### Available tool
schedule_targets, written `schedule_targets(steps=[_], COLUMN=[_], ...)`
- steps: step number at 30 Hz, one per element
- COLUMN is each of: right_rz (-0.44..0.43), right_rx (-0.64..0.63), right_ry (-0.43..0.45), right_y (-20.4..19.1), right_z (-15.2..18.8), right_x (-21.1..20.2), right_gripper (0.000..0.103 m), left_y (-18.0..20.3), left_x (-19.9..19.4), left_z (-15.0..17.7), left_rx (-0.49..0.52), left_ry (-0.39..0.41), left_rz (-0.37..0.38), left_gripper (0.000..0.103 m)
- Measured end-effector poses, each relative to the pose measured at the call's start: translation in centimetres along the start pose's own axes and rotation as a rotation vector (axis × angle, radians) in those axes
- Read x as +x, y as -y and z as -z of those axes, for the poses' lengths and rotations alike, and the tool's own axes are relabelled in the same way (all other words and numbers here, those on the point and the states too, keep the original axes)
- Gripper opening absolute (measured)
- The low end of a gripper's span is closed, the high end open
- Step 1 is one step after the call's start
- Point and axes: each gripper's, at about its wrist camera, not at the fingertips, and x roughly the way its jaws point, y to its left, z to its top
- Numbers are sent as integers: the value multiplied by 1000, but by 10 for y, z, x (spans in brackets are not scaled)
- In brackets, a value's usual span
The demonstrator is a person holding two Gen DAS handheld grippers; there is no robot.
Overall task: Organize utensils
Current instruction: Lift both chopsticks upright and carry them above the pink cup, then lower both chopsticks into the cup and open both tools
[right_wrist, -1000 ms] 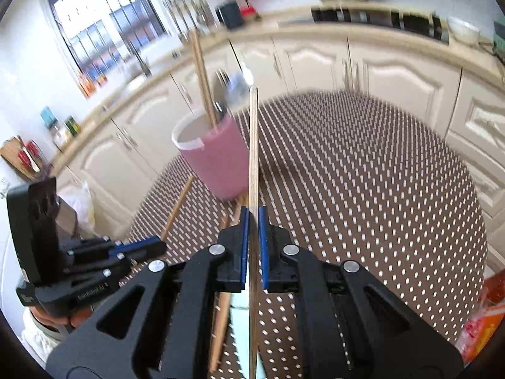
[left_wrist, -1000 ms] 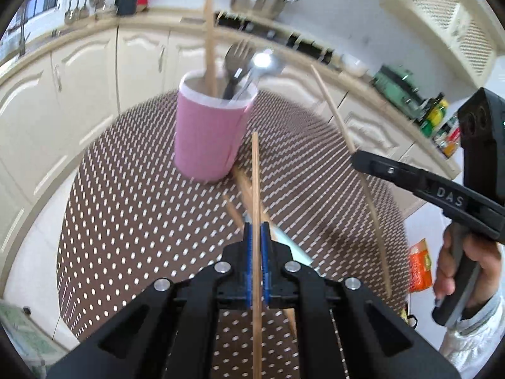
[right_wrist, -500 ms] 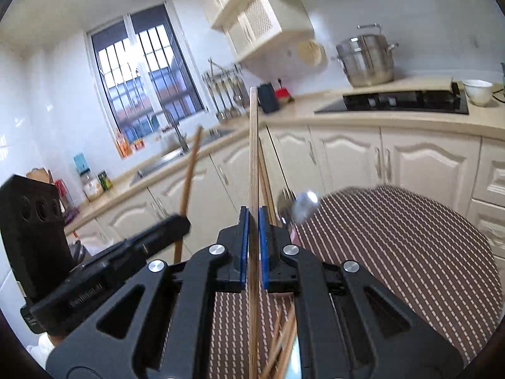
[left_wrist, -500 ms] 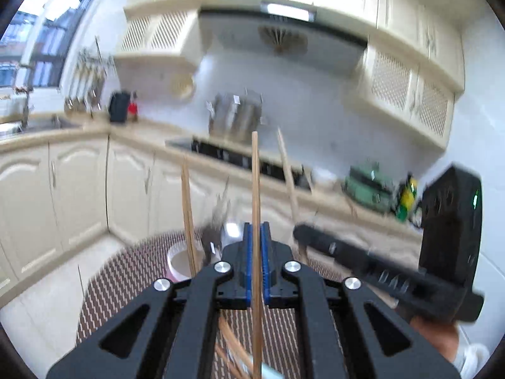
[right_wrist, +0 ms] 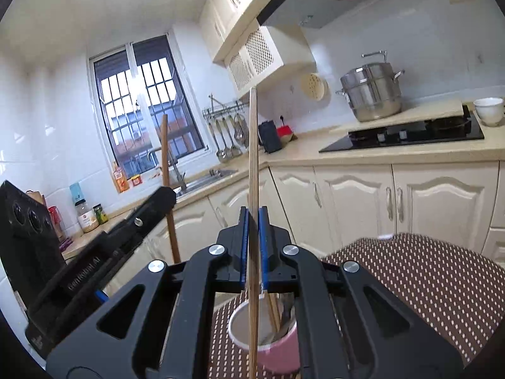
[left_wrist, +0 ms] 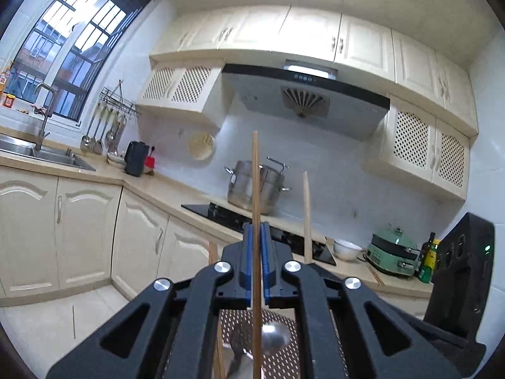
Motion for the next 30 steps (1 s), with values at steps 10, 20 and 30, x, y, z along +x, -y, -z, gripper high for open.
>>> schedule_targets(steps=[10, 20, 30], right_rz=[5, 33, 58], right_rx=[-7, -20, -78], right_ry=[43, 7, -34], right_y=[5, 14, 4], right_z=[4, 25, 36], right_x=[31, 36, 6], right_gripper=[7, 7, 7], left_y=[-12, -26, -21], left_x=[27, 26, 9], left_z=[20, 41, 47], left_rx=[24, 24, 55], left_ry=[33, -30, -137], left_rz=[-53, -79, -124], left_gripper=[5, 5, 5])
